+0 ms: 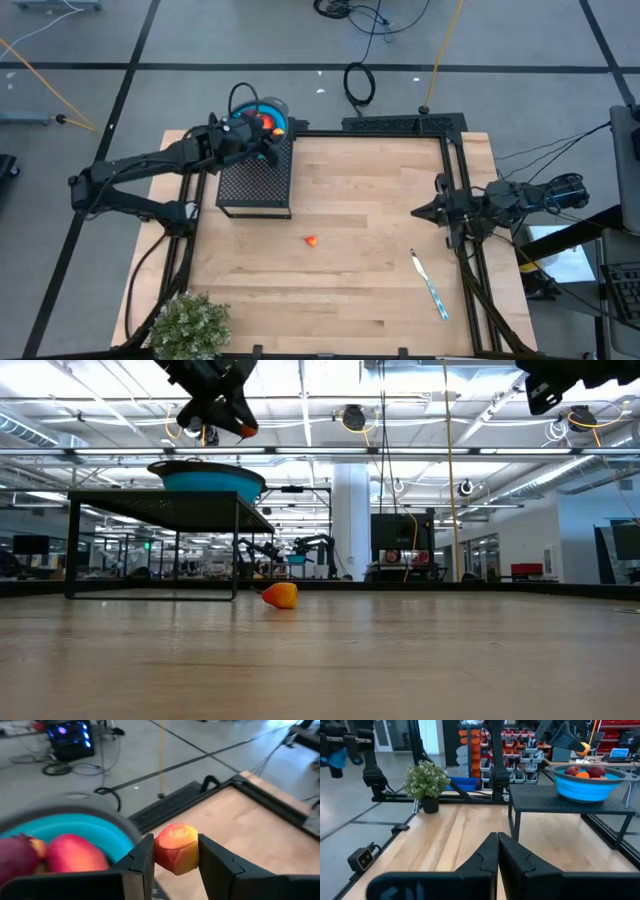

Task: Pick & Place Fruit
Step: Put the peach into the blue strainer bowl on the shelf

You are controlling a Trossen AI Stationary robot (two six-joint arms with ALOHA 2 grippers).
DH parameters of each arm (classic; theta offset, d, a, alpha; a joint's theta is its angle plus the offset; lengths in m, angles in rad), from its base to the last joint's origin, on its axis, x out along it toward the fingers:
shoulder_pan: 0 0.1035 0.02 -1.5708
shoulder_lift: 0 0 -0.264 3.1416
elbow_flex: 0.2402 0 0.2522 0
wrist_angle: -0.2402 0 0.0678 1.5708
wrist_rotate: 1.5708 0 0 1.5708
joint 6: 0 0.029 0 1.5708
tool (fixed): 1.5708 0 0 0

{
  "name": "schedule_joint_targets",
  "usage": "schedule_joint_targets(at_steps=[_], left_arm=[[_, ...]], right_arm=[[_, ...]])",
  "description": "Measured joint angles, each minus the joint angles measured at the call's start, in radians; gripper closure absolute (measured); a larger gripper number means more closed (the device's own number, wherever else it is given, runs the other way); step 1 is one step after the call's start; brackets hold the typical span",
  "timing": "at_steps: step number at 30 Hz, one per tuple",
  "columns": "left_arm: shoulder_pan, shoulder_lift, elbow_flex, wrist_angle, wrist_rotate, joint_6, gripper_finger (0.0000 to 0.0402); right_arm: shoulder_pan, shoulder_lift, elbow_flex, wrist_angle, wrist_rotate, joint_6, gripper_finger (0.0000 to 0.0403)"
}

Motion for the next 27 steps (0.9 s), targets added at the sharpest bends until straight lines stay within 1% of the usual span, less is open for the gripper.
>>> schedule_joint_targets(at_steps=[5,12,19,23,27], left_arm=[[0.06,0.0,0.0,-0.004,-0.017,0.115,0.0284],[0.133,0.002,0.0,-0.01,-0.005,0.26,0.0284],[0.177,0.063,0.0,-0.01,0.088,0.314,0.0284],[0.187,0.109,0.0,-0.011,0.096,0.314,0.0284],[0.198,0.125,0.0,-0.02,0.098,0.324,0.0283]], right_arm=[[0.0,-0.055,-0.032,0.015,0.0,-0.001,0.0403],[0.0,-0.083,-0.036,0.016,0.003,-0.017,0.0403],[0.0,-0.083,-0.035,0.015,0.004,-0.061,0.0403],[0.0,-0.083,-0.035,0.015,0.007,-0.062,0.0403],[0.0,-0.083,-0.035,0.015,0.008,-0.062,0.0403]])
